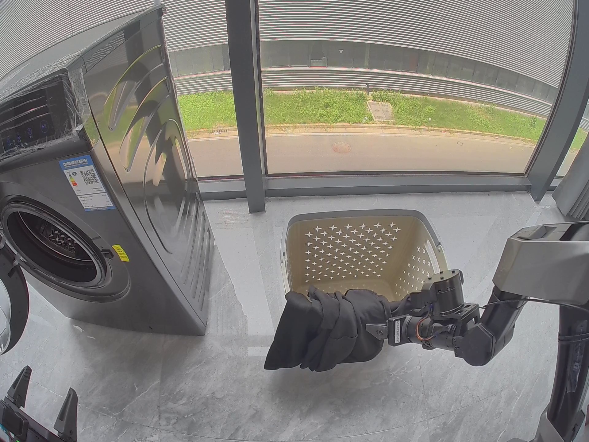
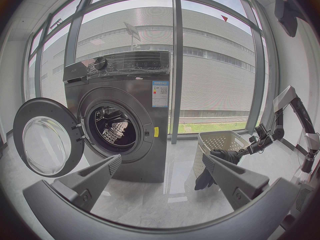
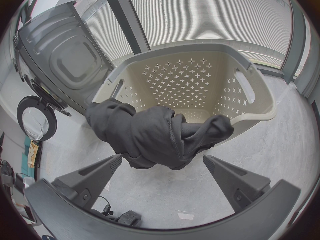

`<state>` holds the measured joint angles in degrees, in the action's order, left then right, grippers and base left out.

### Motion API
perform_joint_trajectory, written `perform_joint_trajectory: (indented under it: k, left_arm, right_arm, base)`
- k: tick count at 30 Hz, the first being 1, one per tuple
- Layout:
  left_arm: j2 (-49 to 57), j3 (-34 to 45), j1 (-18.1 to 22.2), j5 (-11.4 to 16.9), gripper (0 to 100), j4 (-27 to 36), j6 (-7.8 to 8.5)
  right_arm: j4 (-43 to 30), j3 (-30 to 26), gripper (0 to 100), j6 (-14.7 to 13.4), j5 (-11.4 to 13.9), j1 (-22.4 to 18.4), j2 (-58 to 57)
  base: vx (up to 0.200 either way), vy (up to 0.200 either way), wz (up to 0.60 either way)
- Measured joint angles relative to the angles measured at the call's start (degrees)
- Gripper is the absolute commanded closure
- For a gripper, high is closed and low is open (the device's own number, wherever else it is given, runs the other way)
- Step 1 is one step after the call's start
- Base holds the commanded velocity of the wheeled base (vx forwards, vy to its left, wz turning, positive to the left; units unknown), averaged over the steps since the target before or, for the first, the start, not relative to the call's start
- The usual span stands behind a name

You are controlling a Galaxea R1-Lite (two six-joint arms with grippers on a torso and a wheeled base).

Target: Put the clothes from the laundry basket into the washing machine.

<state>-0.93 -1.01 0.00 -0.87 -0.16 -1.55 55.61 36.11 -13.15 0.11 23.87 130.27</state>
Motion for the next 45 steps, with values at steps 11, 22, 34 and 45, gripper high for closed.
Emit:
perform_joint_trajectory:
  k: [11, 22, 34, 45]
  left_arm:
    - [0.0, 0.0, 0.0, 0.0, 0, 0.0, 0.00]
    - [0.0, 0.0, 0.0, 0.0, 0, 0.0, -0.01]
    - [0.0, 0.0, 0.0, 0.0, 0, 0.0, -0.01]
    - [0.0, 0.0, 0.0, 0.0, 0, 0.0, -0.11]
  right_arm:
    - [-5.9, 8.5, 0, 0.2, -2.4, -2.9, 4.8]
    - [-6.1, 12.8, 100, 0.1, -2.5, -3.1, 8.0]
    - [-5.6, 12.1, 100, 0.0, -2.5, -2.3, 7.9]
    - [-5.2, 7.2, 100, -0.5, -2.1, 0.0, 2.0]
  base:
    - [0.000, 0.000, 0.00]
    - [0.000, 0.000, 0.00]
    - [0.000, 0.000, 0.00]
    - [0.000, 0.000, 0.00]
